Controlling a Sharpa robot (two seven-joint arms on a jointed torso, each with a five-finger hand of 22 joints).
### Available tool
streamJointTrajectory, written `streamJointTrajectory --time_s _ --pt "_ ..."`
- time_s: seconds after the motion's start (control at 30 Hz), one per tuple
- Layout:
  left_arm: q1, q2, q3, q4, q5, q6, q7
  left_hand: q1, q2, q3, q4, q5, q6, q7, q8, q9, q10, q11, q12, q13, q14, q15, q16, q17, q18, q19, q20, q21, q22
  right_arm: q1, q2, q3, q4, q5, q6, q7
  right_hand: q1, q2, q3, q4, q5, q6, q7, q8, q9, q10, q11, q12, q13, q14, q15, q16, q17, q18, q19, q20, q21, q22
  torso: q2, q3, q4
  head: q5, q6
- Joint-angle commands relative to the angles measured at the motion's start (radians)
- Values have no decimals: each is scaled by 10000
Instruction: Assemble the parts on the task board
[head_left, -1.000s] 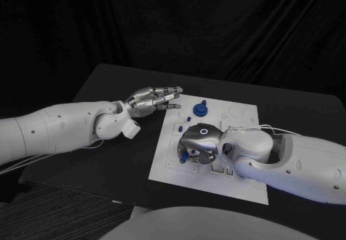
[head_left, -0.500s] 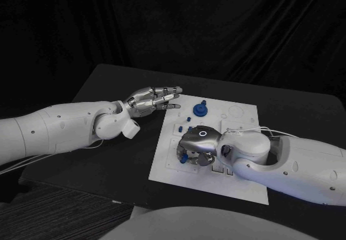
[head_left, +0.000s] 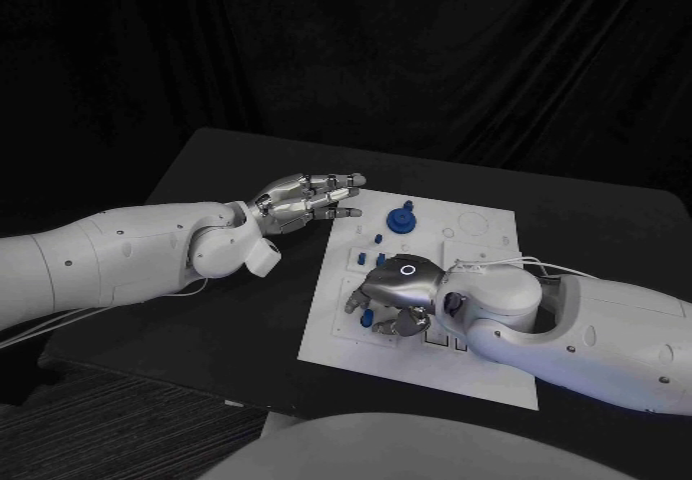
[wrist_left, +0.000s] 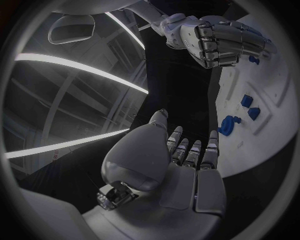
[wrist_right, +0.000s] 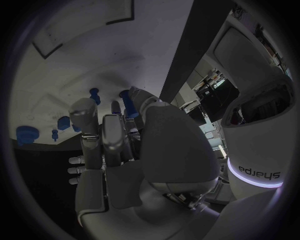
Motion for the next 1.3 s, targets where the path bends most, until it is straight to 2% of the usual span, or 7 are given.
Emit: streamJointTrajectory --time_s 0.03,0.3,0.8,0.9,0.97,1.13,1.3 --pt "-20 24 9 0 57 150 133 83 23 18 -53 35 30 24 34 7 29 15 69 12 22 21 54 8 99 52 22 54 -9 -27 -55 3 9 -70 -162 53 45 151 -806 87 -328 -655 -260 51 -243 -965 55 119 43 -157 -58 -103 -120 85 -153 -63 -283 940 1 6 -5 -3 -2" --pt "-29 -2 9 -14 58 153 127 83 23 18 -53 35 30 24 34 7 29 15 69 12 22 21 54 8 99 52 22 54 -9 102 -539 5 191 120 -1136 402 762 -278 -2001 1639 -945 -1802 -528 15 -675 -2554 37 595 13 -540 -41 -474 -588 203 -503 -29 -1295 758 4 7 -17 -13 -2" --pt "-34 -112 9 5 58 61 119 66 34 20 -46 24 71 34 46 12 32 18 74 14 22 22 56 9 99 64 21 58 7 2180 -3270 3 1439 3801 -3801 749 1289 716 -1123 522 762 937 422 1102 -133 -1189 -754 7829 4184 -861 -436 -848 -1055 282 -837 -295 -2284 599 -2 -7 -21 -195 -2" --pt "-34 -111 9 6 59 30 120 64 33 19 -45 24 84 34 49 13 35 18 76 15 29 22 62 12 100 71 21 61 19 2410 -3759 2 1540 4164 -3517 205 868 726 -1012 507 702 1107 372 1352 112 434 -862 12211 9458 -665 -568 -554 -726 278 -674 -353 -2076 661 3 -10 -10 -337 -2" --pt "-34 -94 9 2 59 30 123 64 33 19 -45 24 84 34 49 13 35 18 76 15 29 22 62 12 100 71 21 61 19 2495 -4015 0 1544 4131 -2844 -572 -591 940 -1547 1288 615 1892 83 1969 521 5486 -1122 14955 15022 957 -646 2566 3130 -219 629 -531 1450 1397 8 -9 0 -444 -2" --pt "-34 -64 9 -4 58 66 139 49 43 18 -34 34 95 40 56 15 28 24 73 14 31 21 64 12 101 67 21 60 -2 2513 -4475 -5 1489 3338 -324 -2888 -4791 1396 -2444 1632 21 3006 -189 2308 973 5486 -1278 14955 15022 1353 -865 3464 4414 -600 1447 -814 4105 1896 -4 -25 -21 -555 -2" --pt "-35 -87 9 6 58 59 144 42 50 19 -28 37 115 44 62 18 31 27 76 15 29 21 63 11 101 68 22 61 -2 2325 -4725 -7 1462 2941 910 -3955 -5343 1391 -2655 1634 -79 3292 -253 2184 1066 5486 -1305 14955 15022 1350 -964 3457 4403 -669 1522 -895 4576 1984 -17 -54 -59 -620 -2"
